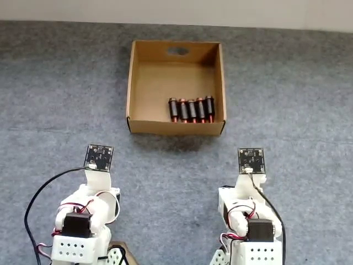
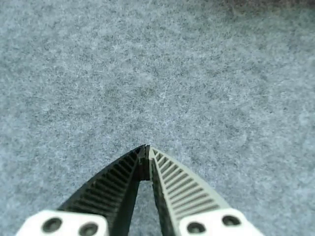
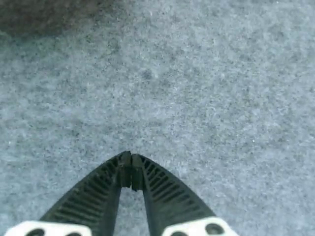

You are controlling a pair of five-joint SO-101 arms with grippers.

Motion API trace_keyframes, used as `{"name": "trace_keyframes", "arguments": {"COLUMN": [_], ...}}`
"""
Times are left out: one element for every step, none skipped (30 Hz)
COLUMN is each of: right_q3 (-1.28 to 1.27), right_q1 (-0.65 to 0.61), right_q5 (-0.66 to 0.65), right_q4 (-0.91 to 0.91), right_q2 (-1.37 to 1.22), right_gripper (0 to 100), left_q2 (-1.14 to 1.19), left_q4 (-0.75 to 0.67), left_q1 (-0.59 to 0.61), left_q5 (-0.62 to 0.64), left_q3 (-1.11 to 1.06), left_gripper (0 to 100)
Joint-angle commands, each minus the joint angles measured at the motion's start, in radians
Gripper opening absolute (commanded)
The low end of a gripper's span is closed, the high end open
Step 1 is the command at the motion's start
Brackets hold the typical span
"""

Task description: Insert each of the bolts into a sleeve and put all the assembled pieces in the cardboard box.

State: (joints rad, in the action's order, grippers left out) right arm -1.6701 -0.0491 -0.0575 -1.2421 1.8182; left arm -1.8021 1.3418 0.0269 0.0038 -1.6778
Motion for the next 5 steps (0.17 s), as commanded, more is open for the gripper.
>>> {"name": "trace_keyframes", "arguments": {"right_q3": [-0.130, -0.130, -0.130, -0.130, -0.130], "right_q1": [-0.004, -0.004, -0.004, -0.004, -0.004], "right_q5": [-0.006, -0.006, -0.006, -0.006, -0.006], "right_q4": [0.001, 0.001, 0.001, 0.001, 0.001], "right_q2": [0.004, 0.004, 0.004, 0.004, 0.004], "right_gripper": [0.9, 0.9, 0.9, 0.9, 0.9], "left_q2": [-0.010, -0.010, -0.010, -0.010, -0.010], "left_q4": [0.006, 0.006, 0.006, 0.006, 0.006], "left_q1": [0.010, 0.010, 0.010, 0.010, 0.010], "left_q5": [0.009, 0.009, 0.009, 0.009, 0.009], "left_q3": [-0.019, -0.019, -0.019, -0.019, -0.019], "left_gripper": [1, 1, 1, 1, 1]}}
